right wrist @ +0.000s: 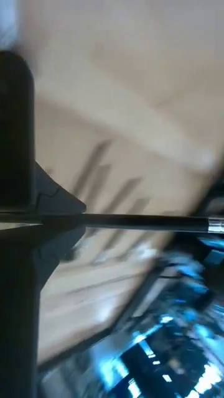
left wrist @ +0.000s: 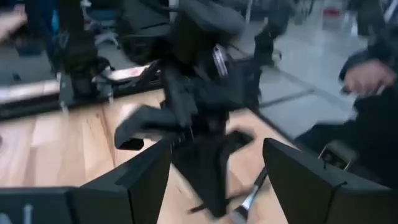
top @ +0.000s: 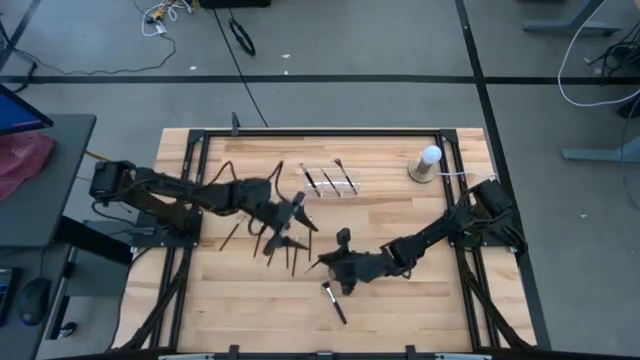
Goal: Put items in baskets/containers
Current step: Put the black eyeshadow brush into the transparent organizer
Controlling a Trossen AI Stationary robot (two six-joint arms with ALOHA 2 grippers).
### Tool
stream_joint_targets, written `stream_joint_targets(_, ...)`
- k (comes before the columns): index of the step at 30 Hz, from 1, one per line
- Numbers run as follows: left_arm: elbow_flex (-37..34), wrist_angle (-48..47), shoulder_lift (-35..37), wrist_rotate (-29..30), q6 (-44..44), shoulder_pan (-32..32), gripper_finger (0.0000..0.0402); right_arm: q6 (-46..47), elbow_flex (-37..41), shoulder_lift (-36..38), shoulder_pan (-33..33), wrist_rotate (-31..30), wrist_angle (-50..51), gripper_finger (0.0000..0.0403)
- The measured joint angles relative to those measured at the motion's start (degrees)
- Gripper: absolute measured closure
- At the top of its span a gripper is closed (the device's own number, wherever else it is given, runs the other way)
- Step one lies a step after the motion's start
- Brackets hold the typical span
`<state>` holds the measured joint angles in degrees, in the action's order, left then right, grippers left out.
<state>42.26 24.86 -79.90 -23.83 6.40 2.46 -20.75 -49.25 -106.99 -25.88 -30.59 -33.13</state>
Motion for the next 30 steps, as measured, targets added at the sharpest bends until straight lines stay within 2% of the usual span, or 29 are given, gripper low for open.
stream_joint_targets(2, 0.0, -0.2, 0.0, 3.5, 4.6, 3.3, 0.0146, 0.8, 3.1, 0.0, -0.6, 1.9, -10.0, 0.0396)
stream_joint_targets(6, 0.0, 0.5, -0.6, 13.3, 11.0, 9.5, 0.0155, 0.8, 9.1, 0.0, -1.1, 1.9, -30.1, 0.0396)
stream_joint_targets(8, -0.1, 1.7, -1.1, 17.7, 11.3, 11.8, 0.0156, 0.8, 11.2, 0.0, -1.2, 1.7, -39.1, 0.0396)
stream_joint_targets(11, -0.1, 7.1, -3.0, 22.6, 9.3, 13.6, 0.0156, 0.9, 12.7, 0.1, -1.2, 1.7, -45.7, 0.0396)
stream_joint_targets(17, -0.1, 21.7, -9.8, 30.6, 1.4, 13.4, 0.0156, 1.6, 12.2, 0.1, -1.2, 1.6, -44.6, 0.0396)
stream_joint_targets(23, -0.1, 29.3, -12.3, 27.5, -1.3, 13.4, 0.0165, 4.8, 12.1, 0.1, -1.2, 0.2, -41.2, 0.0396)
stream_joint_targets(30, -0.1, 29.8, -12.3, 27.8, -2.9, 12.9, 0.0222, 9.2, 12.1, 0.1, -1.2, -4.4, -37.7, 0.0394)
